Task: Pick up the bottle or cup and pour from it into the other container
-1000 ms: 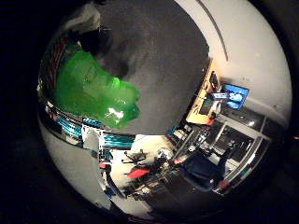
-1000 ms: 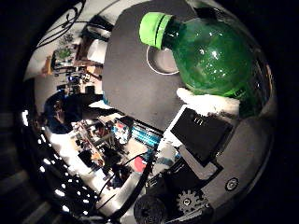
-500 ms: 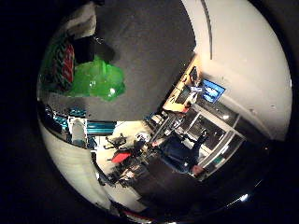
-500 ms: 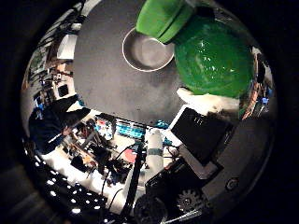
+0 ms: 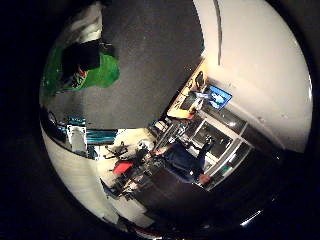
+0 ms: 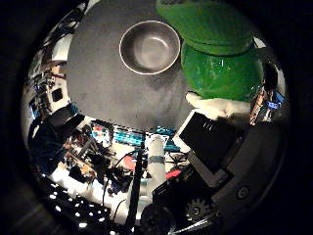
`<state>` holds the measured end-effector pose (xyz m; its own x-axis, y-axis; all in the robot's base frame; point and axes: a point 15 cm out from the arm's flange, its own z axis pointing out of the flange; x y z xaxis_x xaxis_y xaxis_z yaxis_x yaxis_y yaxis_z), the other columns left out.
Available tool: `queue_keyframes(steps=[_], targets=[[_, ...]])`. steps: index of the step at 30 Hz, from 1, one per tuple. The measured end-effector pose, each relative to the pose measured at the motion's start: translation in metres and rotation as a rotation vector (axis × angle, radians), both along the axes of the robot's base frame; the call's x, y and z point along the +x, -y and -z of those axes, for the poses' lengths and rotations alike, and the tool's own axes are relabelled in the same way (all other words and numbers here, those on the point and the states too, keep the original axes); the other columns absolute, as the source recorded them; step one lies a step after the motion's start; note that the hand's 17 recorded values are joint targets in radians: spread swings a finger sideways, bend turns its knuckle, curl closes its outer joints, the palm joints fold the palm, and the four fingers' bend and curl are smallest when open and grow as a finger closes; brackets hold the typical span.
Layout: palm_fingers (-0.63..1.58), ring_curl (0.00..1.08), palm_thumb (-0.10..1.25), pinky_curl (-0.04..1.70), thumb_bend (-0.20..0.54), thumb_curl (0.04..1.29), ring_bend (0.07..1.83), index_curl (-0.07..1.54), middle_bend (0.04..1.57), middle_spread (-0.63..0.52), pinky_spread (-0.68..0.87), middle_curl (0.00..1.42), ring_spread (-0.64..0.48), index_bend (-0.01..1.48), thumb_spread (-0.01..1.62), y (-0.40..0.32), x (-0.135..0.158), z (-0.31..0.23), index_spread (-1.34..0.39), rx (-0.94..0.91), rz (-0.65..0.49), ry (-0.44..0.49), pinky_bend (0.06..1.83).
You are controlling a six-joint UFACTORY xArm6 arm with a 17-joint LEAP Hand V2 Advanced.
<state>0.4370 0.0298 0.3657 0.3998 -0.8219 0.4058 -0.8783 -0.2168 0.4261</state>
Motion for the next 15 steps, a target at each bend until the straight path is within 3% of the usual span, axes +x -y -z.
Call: queue_keyframes(steps=[7,15], targets=[[1.12,0.78,1.13,1.00,-0.018,0.96,1.37,0.86,1.38,-0.09,-0.26,0.76,-0.21,1.16,0.15,0.014,-0.005,-0.019,-0.20,0.042,0.022,0.036,1.16],[1.11,0.80,1.13,1.00,-0.019,0.96,1.36,0.86,1.38,-0.09,-0.26,0.76,-0.21,1.16,0.15,0.041,-0.010,-0.038,-0.20,0.226,0.093,0.113,1.16]])
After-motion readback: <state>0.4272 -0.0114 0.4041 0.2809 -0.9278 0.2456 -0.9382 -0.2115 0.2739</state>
